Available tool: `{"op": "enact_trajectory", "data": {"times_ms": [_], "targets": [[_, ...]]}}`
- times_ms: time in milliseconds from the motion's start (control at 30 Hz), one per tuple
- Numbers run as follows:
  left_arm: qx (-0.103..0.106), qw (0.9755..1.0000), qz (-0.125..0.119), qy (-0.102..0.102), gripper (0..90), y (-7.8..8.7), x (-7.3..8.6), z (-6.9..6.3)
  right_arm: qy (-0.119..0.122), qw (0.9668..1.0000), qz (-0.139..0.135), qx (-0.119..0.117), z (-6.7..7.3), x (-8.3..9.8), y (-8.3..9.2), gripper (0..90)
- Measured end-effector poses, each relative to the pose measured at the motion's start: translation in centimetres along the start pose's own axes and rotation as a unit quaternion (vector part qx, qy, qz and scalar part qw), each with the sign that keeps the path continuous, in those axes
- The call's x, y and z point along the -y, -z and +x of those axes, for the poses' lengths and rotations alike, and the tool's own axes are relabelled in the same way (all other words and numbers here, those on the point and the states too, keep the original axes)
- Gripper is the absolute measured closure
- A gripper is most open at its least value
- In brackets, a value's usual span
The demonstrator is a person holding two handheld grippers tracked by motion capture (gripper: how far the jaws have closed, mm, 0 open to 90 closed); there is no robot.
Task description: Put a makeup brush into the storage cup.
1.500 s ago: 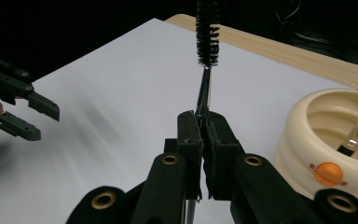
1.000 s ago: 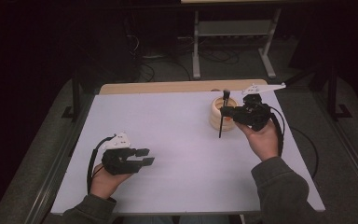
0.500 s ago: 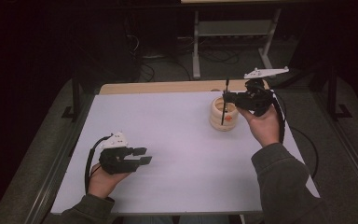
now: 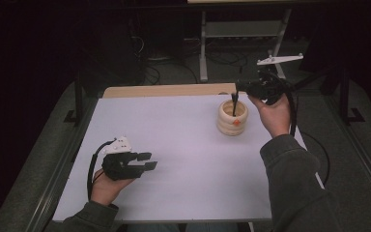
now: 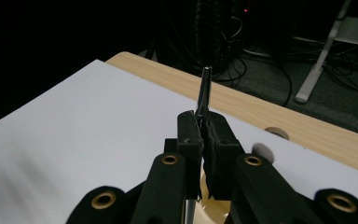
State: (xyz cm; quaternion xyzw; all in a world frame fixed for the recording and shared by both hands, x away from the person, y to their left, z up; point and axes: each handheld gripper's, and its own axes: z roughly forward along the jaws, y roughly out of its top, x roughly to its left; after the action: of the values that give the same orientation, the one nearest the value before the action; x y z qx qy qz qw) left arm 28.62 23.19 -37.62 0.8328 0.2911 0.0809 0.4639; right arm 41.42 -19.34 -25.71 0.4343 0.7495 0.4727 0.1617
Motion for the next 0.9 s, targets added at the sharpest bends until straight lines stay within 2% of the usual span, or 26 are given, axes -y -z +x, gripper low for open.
{"op": "enact_trajectory", "data": {"times_ms": [67, 167, 267, 567, 900], "targets": [[-0.001, 1.0000, 0.003, -0.003, 56.4, 0.1, 0.0, 0.1, -0.007, 1.0000, 0.000, 0.005, -0.3, -0.3, -0.1, 84.9], [-0.002, 1.0000, -0.001, 0.006, 56.3, 0.2, 0.0, 0.1, -0.015, 0.9998, -0.002, 0.013, -0.9, -0.7, -0.3, 84.9], [-0.001, 1.0000, 0.000, 0.002, 56.0, 0.2, 0.0, 0.2, -0.021, 0.9996, -0.002, 0.021, -1.5, -0.8, -0.6, 84.9], [-0.001, 1.0000, -0.003, 0.006, 55.5, 0.3, 0.0, 0.3, -0.038, 0.9987, 0.003, 0.034, -2.8, -0.3, -1.8, 84.9], [-0.002, 1.0000, -0.005, 0.005, 52.5, 0.4, 0.0, 0.3, -0.050, 0.9982, -0.006, 0.031, -2.8, 0.5, -3.3, 84.9]]}}
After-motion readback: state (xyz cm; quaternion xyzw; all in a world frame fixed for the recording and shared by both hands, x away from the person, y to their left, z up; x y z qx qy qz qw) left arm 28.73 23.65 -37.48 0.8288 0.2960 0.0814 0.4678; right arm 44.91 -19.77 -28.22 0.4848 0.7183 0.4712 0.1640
